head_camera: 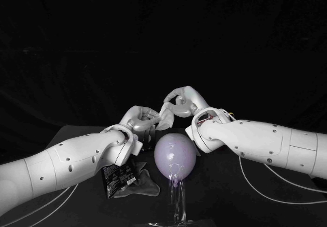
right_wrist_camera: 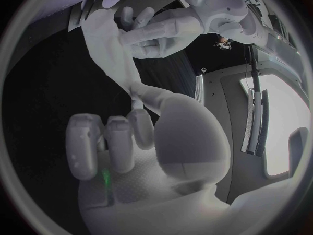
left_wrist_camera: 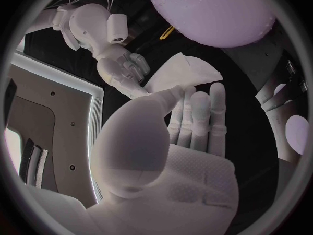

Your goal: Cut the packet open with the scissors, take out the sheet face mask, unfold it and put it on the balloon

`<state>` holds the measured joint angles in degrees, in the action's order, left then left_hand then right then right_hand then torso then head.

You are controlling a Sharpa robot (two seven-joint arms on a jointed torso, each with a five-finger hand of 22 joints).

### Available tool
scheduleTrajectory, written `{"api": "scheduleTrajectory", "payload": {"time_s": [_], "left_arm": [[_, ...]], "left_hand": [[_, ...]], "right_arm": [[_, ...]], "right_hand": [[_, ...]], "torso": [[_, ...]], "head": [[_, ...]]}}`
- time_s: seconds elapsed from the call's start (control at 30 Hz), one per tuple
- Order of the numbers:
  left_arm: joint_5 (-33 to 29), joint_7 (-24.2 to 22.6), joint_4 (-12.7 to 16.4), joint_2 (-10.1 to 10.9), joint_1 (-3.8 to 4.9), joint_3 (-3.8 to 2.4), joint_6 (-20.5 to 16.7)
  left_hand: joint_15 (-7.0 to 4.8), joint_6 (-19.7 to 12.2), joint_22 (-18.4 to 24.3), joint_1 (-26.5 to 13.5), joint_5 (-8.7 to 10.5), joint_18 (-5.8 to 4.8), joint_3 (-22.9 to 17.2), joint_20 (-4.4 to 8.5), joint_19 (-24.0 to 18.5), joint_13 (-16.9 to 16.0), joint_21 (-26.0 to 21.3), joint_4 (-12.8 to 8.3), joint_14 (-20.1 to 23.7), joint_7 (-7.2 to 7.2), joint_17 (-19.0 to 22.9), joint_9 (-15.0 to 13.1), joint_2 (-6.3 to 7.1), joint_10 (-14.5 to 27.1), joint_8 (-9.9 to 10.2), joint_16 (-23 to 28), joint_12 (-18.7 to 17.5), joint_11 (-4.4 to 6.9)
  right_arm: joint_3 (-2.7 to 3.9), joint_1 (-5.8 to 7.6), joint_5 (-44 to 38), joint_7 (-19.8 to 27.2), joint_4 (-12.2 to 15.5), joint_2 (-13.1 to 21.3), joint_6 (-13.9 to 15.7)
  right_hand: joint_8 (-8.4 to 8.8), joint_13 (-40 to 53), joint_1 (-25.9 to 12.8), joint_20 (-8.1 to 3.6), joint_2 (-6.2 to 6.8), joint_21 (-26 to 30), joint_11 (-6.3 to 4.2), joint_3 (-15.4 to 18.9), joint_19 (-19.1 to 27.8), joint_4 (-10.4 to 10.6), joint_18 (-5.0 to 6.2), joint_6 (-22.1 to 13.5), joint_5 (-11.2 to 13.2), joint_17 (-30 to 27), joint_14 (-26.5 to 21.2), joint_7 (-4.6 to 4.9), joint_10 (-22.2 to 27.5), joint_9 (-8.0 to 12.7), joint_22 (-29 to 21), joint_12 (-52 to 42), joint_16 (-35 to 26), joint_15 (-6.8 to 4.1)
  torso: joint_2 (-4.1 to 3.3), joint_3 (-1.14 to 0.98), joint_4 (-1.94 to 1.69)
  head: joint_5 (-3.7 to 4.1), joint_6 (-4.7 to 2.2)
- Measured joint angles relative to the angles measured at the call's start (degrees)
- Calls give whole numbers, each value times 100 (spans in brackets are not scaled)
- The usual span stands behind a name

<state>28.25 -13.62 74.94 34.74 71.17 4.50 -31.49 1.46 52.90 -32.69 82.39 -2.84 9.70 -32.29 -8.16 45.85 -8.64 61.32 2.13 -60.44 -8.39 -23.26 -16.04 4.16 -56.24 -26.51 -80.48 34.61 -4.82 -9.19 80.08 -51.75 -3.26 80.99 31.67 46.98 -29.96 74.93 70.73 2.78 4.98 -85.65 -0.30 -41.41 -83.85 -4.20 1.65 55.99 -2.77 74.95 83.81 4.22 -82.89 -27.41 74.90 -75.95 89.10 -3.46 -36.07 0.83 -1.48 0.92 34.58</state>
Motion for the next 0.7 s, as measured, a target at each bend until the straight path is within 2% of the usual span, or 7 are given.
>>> {"api": "scheduleTrajectory", "payload": {"time_s": [0.23,0.7], "left_arm": [[-52,-45,9,24,-1,2,7],[-181,-98,-31,41,-1,1,6]], "left_hand": [[0,-10,-44,-70,19,-3,-111,39,-39,21,35,47,0,10,44,7,-70,1,-7,0,-49,-1],[2,-32,-68,-175,23,-4,-236,17,-61,35,58,142,0,32,33,20,-174,-18,15,0,-71,-22]], "right_arm": [[0,1,-7,-38,-65,0,-61],[-12,2,-27,-106,-90,55,-276]], "right_hand": [[-20,-2,0,0,0,0,0,-1,1,1,0,-3,-1,0,0,3,0,0,1,1,0,0],[-19,2,-1,8,1,1,0,-19,11,-16,0,-9,0,-5,0,10,0,-1,5,3,-15,0]], "torso": [[-1,3,-3],[1,0,2]], "head": [[3,6],[-16,4]]}}
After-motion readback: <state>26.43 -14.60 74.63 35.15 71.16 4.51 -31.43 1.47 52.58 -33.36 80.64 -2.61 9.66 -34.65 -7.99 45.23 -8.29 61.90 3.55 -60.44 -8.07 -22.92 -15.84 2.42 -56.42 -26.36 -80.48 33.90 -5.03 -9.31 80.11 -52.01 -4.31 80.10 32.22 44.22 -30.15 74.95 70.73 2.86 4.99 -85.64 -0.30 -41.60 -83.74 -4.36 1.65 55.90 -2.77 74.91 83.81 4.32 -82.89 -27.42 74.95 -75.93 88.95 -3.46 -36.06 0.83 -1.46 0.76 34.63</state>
